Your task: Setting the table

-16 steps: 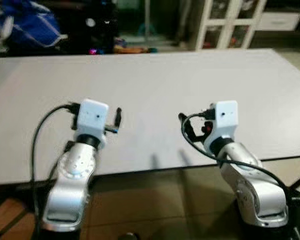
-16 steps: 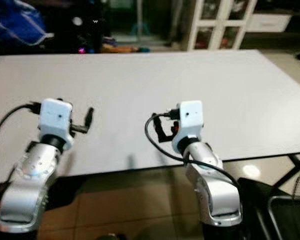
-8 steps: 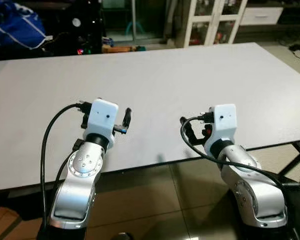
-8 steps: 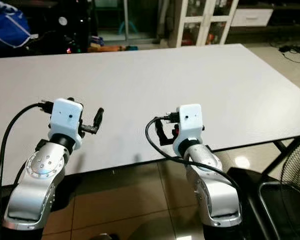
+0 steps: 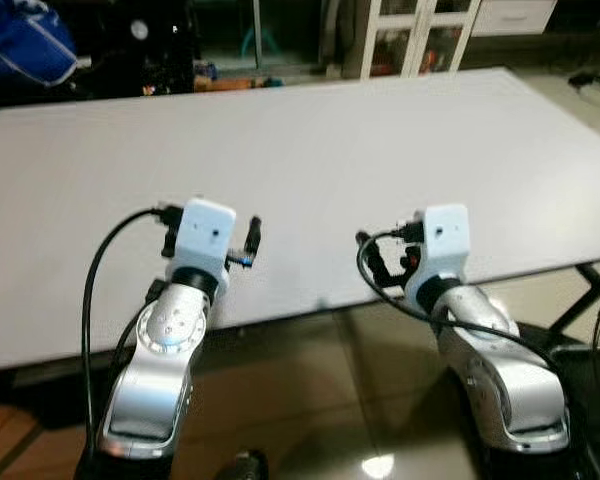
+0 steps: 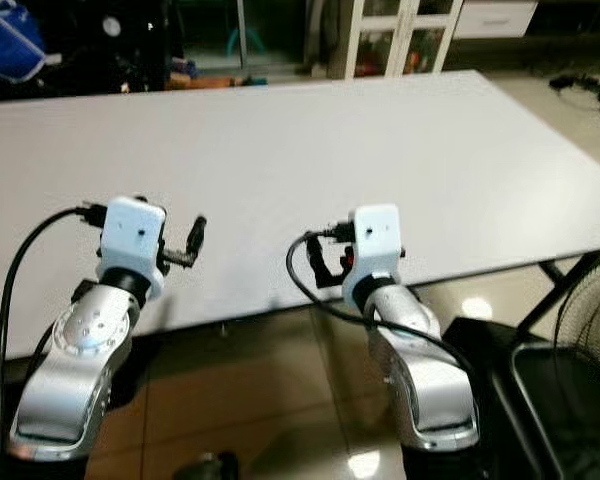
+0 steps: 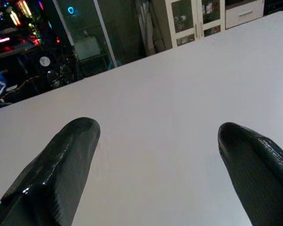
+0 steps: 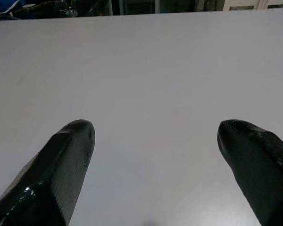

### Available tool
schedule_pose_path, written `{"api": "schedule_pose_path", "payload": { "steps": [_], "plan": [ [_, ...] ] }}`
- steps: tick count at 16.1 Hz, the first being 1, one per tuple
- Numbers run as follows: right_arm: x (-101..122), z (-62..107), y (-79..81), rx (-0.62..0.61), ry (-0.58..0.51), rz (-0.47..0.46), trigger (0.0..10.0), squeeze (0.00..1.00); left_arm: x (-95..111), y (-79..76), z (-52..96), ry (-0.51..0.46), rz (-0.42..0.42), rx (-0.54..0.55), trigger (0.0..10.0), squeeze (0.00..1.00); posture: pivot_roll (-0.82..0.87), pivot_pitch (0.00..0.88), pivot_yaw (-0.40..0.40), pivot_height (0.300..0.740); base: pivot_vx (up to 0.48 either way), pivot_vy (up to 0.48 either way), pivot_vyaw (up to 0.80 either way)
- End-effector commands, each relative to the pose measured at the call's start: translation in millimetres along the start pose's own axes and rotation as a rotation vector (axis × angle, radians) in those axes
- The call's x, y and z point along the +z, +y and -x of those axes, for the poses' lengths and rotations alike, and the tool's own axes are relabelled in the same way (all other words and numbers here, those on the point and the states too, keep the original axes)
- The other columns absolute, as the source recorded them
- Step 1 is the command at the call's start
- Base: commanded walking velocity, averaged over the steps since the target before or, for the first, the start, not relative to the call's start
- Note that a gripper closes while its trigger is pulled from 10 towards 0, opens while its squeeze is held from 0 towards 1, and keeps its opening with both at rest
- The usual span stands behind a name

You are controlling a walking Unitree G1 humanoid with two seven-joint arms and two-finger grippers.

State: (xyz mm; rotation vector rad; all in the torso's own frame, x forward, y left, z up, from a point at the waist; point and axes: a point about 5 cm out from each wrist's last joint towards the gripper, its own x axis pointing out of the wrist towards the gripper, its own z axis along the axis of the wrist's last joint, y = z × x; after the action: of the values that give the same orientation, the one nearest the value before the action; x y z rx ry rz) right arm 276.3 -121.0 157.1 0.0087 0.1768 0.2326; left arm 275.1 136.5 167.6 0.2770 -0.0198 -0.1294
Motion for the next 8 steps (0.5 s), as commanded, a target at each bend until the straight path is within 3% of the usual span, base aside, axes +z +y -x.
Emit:
{"api": "schedule_pose_path", "payload": {
  "steps": [1,8],
  "plan": [
    [0.7,0.1,2.0,-0.003,-0.005,0.003,10.0,0.00,-1.3,0.2,-0.9,0.011,-0.010,0.003,10.0,0.00,-0.02,0.000,0.019,0.740,-0.300,0.000,0.00],
    [-1.0,1.6,1.5,-0.011,0.005,0.003,10.0,0.00,-2.2,-2.4,-0.4,0.018,-0.014,0.000,10.0,0.00,-0.02,0.000,0.019,0.740,-0.331,0.000,0.00]
  ]
}}
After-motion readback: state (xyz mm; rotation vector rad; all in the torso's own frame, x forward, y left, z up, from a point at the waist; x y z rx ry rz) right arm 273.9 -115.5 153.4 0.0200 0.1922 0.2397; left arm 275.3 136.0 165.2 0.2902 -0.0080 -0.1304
